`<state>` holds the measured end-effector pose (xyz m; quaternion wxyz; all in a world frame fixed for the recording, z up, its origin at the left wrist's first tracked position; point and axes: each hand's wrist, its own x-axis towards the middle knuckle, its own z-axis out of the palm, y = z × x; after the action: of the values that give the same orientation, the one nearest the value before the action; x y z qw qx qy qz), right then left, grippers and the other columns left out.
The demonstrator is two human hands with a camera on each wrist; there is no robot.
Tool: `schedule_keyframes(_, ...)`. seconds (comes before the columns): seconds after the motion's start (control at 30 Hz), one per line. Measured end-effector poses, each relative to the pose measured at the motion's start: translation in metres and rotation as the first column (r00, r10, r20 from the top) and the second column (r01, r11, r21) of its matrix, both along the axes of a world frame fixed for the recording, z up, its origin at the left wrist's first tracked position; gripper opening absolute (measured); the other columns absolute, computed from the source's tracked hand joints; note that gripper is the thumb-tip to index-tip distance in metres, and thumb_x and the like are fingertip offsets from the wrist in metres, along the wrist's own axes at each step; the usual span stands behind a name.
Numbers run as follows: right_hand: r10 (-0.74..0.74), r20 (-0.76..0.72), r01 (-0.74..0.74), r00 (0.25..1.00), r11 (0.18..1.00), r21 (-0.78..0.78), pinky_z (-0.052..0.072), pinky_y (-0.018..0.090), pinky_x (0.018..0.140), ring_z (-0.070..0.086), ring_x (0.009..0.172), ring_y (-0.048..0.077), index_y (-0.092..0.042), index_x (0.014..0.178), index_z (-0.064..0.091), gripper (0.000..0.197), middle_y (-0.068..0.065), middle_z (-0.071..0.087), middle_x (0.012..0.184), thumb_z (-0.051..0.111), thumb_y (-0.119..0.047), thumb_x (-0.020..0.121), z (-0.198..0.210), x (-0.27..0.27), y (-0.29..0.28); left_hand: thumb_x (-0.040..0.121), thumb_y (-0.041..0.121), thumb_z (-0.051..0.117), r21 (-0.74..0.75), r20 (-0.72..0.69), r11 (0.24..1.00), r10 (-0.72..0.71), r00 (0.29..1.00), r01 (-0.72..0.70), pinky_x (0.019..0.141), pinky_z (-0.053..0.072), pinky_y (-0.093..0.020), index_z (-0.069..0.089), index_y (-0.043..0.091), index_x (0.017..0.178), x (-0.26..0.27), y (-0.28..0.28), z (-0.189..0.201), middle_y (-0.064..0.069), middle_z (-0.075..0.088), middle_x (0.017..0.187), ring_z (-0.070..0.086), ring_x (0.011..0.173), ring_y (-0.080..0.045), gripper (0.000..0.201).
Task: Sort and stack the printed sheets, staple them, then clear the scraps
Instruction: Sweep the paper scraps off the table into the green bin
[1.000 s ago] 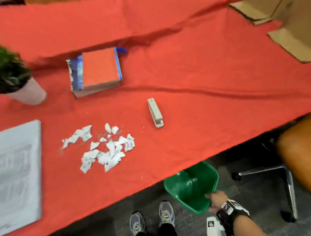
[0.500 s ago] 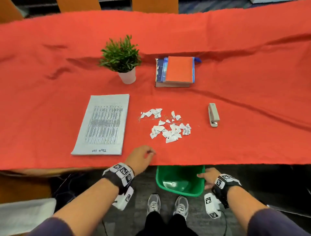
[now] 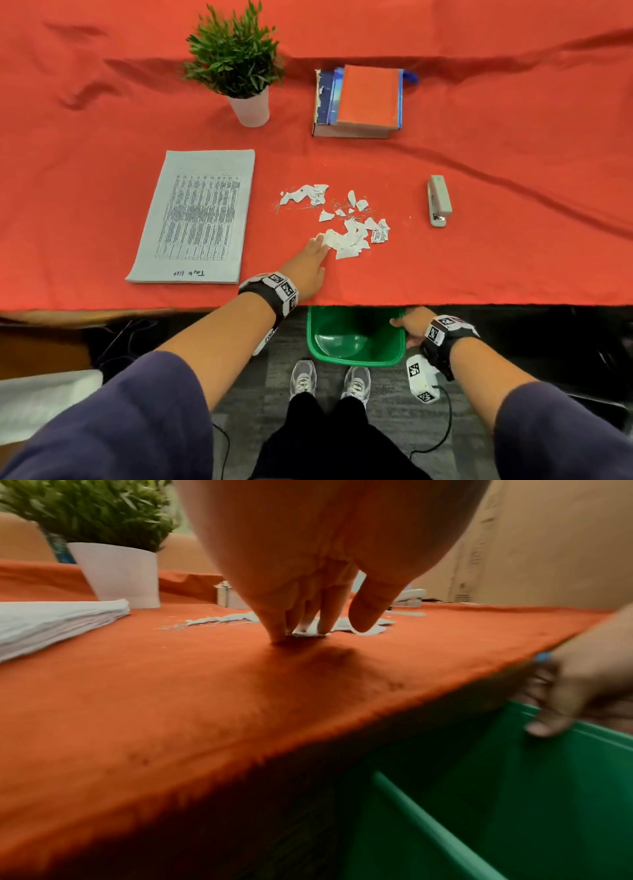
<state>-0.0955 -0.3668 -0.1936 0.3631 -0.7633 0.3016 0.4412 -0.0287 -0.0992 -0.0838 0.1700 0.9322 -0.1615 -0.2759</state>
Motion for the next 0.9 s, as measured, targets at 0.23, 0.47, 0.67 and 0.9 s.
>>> schedule_keyframes(0.23, -0.037, 0.004, 0.037, 0.999, 0.999, 0.013, 0.058, 0.053, 0.076, 0.073, 0.083, 0.037, 0.005, 0.127, 0.052, 0.056, 0.022, 0.071, 0.105, 0.072, -0.023, 0.083, -0.001, -0.001, -0.005, 0.1, 0.011, 0.033, -0.071, -0.043, 0.964, -0.259, 0.965, 0.256, 0.116, 0.006, -0.023, 0.01, 0.007, 0.153, -0.084, -0.01, 0.006, -0.005, -0.008, 0.161, -0.003, 0.149, -0.018, 0.058)
schedule_keyframes(0.47, -0.05, -0.019, 0.051, 0.999, 0.996, 0.066, 0.058, 0.055, 0.072, 0.073, 0.08, 0.038, 0.001, 0.135, 0.047, 0.069, 0.022, 0.072, 0.104, 0.074, -0.024, 0.077, -0.046, -0.001, -0.026, 0.1, 0.017, 0.036, -0.164, 0.012, 0.962, -0.219, 0.976, 0.218, 0.103, 0.044, -0.032, 0.053, 0.016, 0.133, -0.077, -0.017, 0.031, -0.003, 0.054, 0.137, 0.053, 0.123, -0.019, 0.037)
schedule_keyframes(0.67, -0.087, -0.032, 0.088, 0.996, 0.995, 0.042, 0.057, 0.056, 0.075, 0.072, 0.085, 0.039, 0.004, 0.114, 0.057, 0.039, 0.021, 0.073, 0.099, 0.072, -0.016, 0.083, -0.004, 0.0, -0.01, 0.099, 0.016, 0.037, -0.112, 0.146, 0.993, -0.017, 0.989, 0.034, 0.117, 0.015, -0.032, 0.033, 0.014, 0.147, 0.017, -0.031, 0.023, -0.005, 0.023, 0.158, 0.017, 0.147, -0.021, 0.049)
schedule_keyframes(0.9, -0.099, -0.052, 0.101, 0.994, 0.994, 0.04, 0.057, 0.053, 0.081, 0.071, 0.09, 0.038, 0.003, 0.104, 0.061, 0.026, 0.021, 0.072, 0.101, 0.068, -0.015, 0.086, 0.009, 0.001, -0.005, 0.102, 0.02, 0.033, -0.063, 0.0, 0.979, -0.195, 0.981, 0.195, 0.118, 0.004, -0.033, 0.012, 0.013, 0.153, 0.011, -0.037, -0.008, -0.006, -0.001, 0.161, -0.004, 0.149, -0.024, 0.056)
